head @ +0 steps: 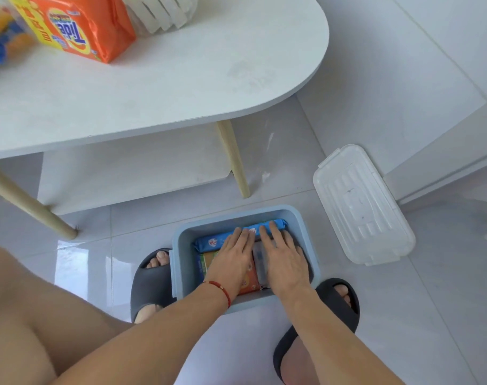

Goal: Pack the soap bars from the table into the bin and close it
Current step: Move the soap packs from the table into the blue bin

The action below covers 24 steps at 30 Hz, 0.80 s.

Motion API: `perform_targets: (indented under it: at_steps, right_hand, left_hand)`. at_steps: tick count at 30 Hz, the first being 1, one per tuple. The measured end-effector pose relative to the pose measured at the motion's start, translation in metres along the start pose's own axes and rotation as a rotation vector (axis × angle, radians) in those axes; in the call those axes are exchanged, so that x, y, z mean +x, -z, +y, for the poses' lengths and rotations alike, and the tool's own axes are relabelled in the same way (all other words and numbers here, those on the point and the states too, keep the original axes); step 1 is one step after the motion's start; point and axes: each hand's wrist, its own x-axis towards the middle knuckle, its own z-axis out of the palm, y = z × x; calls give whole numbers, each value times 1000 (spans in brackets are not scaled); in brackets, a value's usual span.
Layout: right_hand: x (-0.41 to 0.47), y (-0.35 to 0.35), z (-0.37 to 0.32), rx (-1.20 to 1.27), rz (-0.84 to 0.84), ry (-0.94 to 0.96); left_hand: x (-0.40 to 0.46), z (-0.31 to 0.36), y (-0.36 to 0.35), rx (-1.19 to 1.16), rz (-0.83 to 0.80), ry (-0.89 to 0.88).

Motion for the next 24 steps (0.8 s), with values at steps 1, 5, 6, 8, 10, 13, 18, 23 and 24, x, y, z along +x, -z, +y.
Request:
perform_targets:
  at_steps: [1, 5, 6, 8, 10, 13, 18, 23, 24]
  right_hand:
    - [0, 0, -1, -16, 1, 1]
    - [3, -6, -9, -133, 13, -13]
    - [4, -8, -10, -132, 9, -18]
    - [8, -11, -10, -98, -24, -5]
    - [15, -12, -5, -99, -49, 21]
    - [22, -14, 6, -130, -153, 32]
    - [25, -21, 3, -170, -195, 32]
    - [21, -8, 5, -94, -244, 27]
    - [18, -7, 4, -67, -254, 29]
  left_hand:
    - [0, -4, 0, 5, -28, -10]
    - [5, -9, -1, -44, 2, -14]
    - [8, -8, -2, -60, 16, -18]
    - [7, -8, -5, -94, -1, -10]
    - [4, -10, -10, -120, 0, 7]
    - [0, -13, -16, -111, -27, -16]
    - [6, -17, -20, -146, -108, -8]
    - [14, -29, -1, -112, -226, -1]
    - [16, -31, 5, -111, -263, 20]
